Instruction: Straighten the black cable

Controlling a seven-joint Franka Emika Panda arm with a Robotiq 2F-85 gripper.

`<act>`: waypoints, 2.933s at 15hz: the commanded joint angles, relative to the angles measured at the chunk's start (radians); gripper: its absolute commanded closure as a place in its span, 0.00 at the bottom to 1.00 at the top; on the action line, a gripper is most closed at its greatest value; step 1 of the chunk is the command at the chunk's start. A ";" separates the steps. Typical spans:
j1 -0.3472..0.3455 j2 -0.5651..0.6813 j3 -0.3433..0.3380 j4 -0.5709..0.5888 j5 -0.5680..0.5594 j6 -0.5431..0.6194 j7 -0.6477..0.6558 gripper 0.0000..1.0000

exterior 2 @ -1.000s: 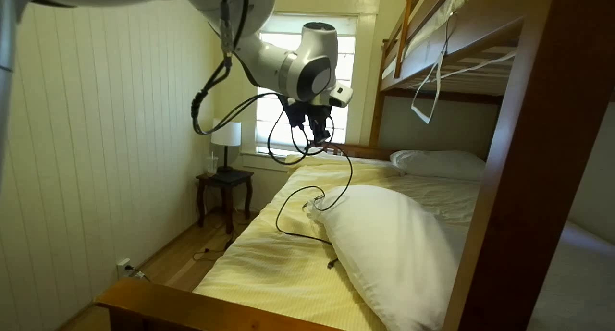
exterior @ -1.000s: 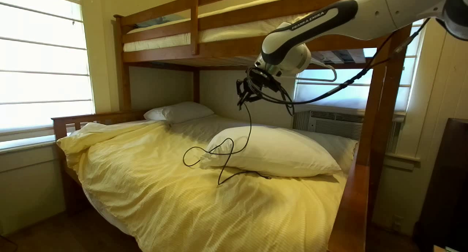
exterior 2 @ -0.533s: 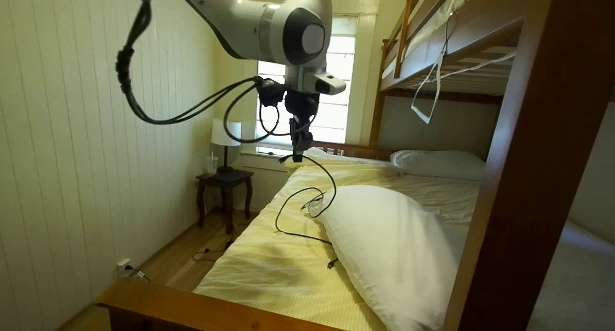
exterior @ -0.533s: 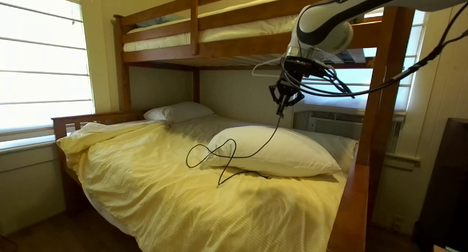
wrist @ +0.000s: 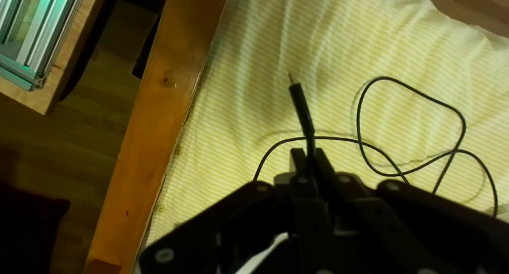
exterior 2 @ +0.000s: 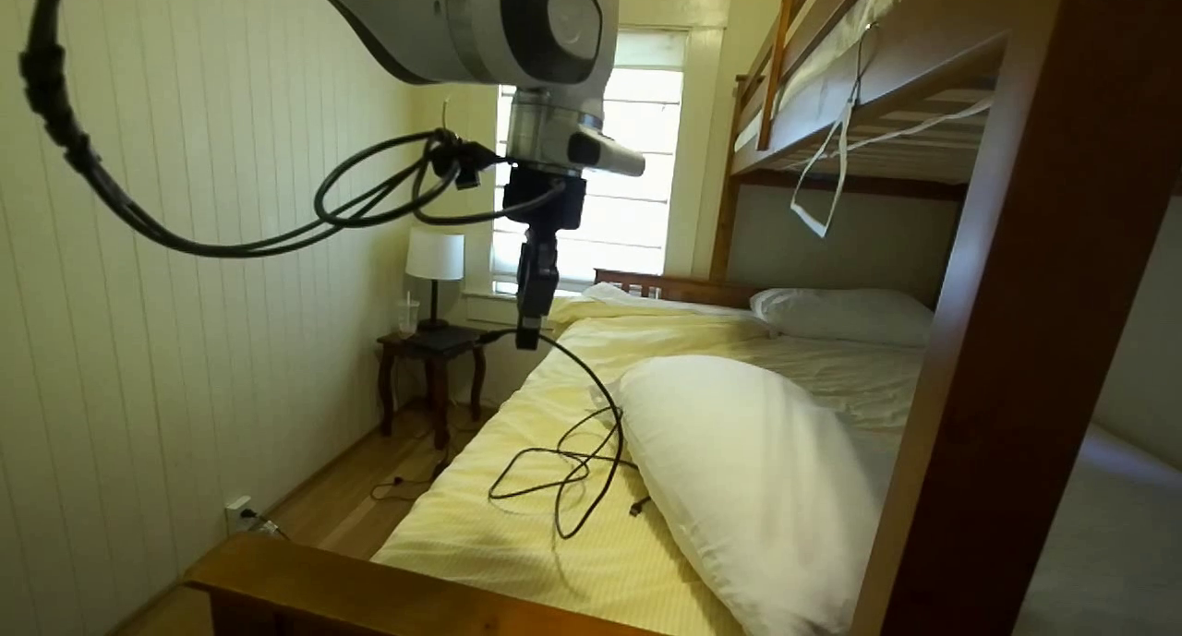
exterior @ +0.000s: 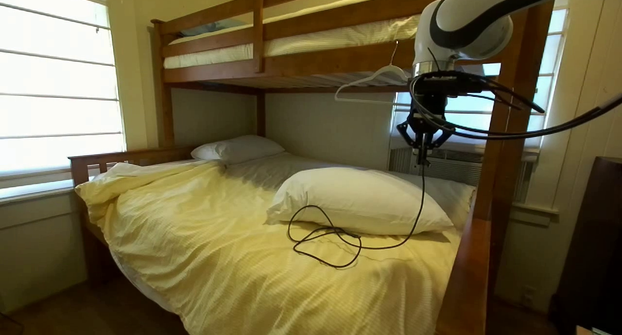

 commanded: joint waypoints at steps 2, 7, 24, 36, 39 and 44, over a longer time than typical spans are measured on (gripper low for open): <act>-0.015 0.016 0.014 0.005 0.005 0.002 -0.005 0.94; -0.065 -0.095 0.003 -0.112 -0.075 -0.120 0.040 0.99; -0.304 -0.425 -0.080 -0.344 -0.218 -0.792 0.105 0.94; -0.365 -0.415 -0.167 -0.437 -0.395 -0.500 0.216 0.99; -0.355 -0.420 -0.163 -0.436 -0.382 -0.380 0.232 0.99; -0.374 -0.426 -0.153 -0.469 -0.424 -0.220 0.252 0.69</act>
